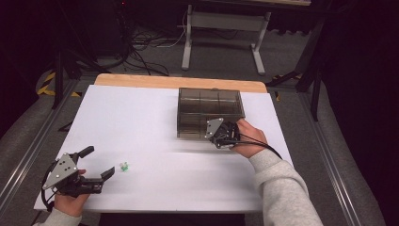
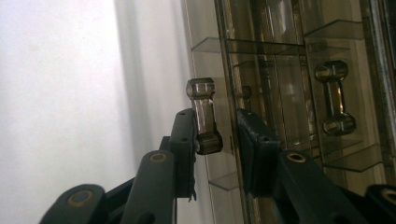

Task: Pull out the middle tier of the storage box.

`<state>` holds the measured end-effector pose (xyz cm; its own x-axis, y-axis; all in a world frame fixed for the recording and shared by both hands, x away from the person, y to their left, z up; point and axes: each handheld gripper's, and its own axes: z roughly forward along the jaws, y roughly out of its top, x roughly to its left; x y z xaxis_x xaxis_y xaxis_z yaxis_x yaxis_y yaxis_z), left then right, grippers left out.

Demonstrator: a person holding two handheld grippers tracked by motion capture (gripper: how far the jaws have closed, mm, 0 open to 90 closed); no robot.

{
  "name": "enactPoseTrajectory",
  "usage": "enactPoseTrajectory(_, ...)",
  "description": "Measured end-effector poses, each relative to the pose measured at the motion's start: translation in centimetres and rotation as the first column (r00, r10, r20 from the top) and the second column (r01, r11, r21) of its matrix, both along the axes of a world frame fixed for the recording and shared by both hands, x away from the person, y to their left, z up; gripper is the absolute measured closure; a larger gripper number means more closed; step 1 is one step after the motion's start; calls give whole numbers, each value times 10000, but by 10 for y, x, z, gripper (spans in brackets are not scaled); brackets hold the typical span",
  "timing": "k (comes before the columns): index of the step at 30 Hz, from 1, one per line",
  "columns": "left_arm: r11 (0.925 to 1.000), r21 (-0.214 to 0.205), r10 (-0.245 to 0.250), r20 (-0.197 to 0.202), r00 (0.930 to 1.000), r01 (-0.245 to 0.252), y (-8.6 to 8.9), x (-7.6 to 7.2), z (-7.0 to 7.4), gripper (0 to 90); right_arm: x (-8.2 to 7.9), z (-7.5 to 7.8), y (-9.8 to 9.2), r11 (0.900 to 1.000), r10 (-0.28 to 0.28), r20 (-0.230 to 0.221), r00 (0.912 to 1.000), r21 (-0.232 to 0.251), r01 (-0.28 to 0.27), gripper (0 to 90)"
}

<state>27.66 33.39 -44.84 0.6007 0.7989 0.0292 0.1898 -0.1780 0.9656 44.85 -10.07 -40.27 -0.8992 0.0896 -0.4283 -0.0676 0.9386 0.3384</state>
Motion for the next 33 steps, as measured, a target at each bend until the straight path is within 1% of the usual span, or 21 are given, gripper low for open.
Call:
enactPoseTrajectory(2,10000,38,22,28,10000,-22,1,0,0,2,-2,0,0,10000,-17,-28,10000,6,17,695)
enactPoseTrajectory(3,10000,18,7,-85,10000,-7,1,-1,1,2,-4,-1,0,10000,7,-49,10000,-15,-8,696)
enactPoseTrajectory(6,10000,7,42,-55,10000,-42,2,-1,1,1,-4,-2,-1,10000,15,-49,10000,-2,-15,695)
enactPoseTrajectory(7,10000,-6,-2,-156,9999,2,1,-1,1,1,-6,-2,-1,10000,27,-21,10000,28,-27,694)
enactPoseTrajectory(12,9995,326,31,-97,9999,-28,-2,-2,2,1,-10,-2,-1,10000,66,-34,10000,7,-66,696)
enactPoseTrajectory(15,9994,349,-2,-54,10000,4,-2,-3,2,1,-12,-3,-1,10000,36,-49,10000,-14,-36,697)
enactPoseTrajectory(17,9995,316,-5,-68,10000,7,-3,-4,3,1,-12,-4,-2,10000,64,-57,10000,-33,-64,697)
enactPoseTrajectory(18,9997,255,-31,-151,9999,35,-3,-5,3,1,-12,-4,-2,10000,64,-57,10000,-33,-64,697)
enactPoseTrajectory(20,9998,148,-138,-181,9997,140,-3,-7,3,1,-13,-4,-3,10000,61,-85,9999,-57,-61,696)
enactPoseTrajectory(21,9997,180,-167,-195,9997,170,-4,-8,3,1,-13,-5,-3,10000,76,-73,9999,-64,-76,697)
enactPoseTrajectory(22,9994,295,-195,-254,9995,202,-4,-10,3,1,-13,-5,-3,10000,63,-88,9999,-66,-64,696)
enactPoseTrajectory(24,9992,333,-193,-226,9996,200,-4,-10,3,1,-13,-6,-2,9999,67,-118,9999,-88,-68,697)
enactPoseTrajectory(26,9994,277,-184,-190,9996,189,-5,-10,3,1,-13,-6,-2,9999,60,-96,9999,-116,-61,697)
enactPoseTrajectory(28,9994,279,-192,-237,9995,198,-5,-10,3,1,-13,-7,-2,9999,67,-105,9999,-130,-68,698)
enactPoseTrajectory(29,9996,177,-202,-384,9991,209,-5,-10,3,1,-13,-7,-2,9999,60,-112,9999,-122,-62,698)
enactPoseTrajectory(30,9998,95,-196,-350,9992,199,-5,-9,2,1,-13,-7,-2,9999,64,-115,9999,-121,-65,698)
enactPoseTrajectory(32,9997,158,-204,-366,9991,210,-4,-9,3,1,-13,-7,-2,9999,55,-109,9999,-124,-56,698)
enactPoseTrajectory(33,9997,115,-210,-207,9996,213,-3,-9,3,1,-13,-7,-2,9999,42,-111,9999,-109,-43,698)
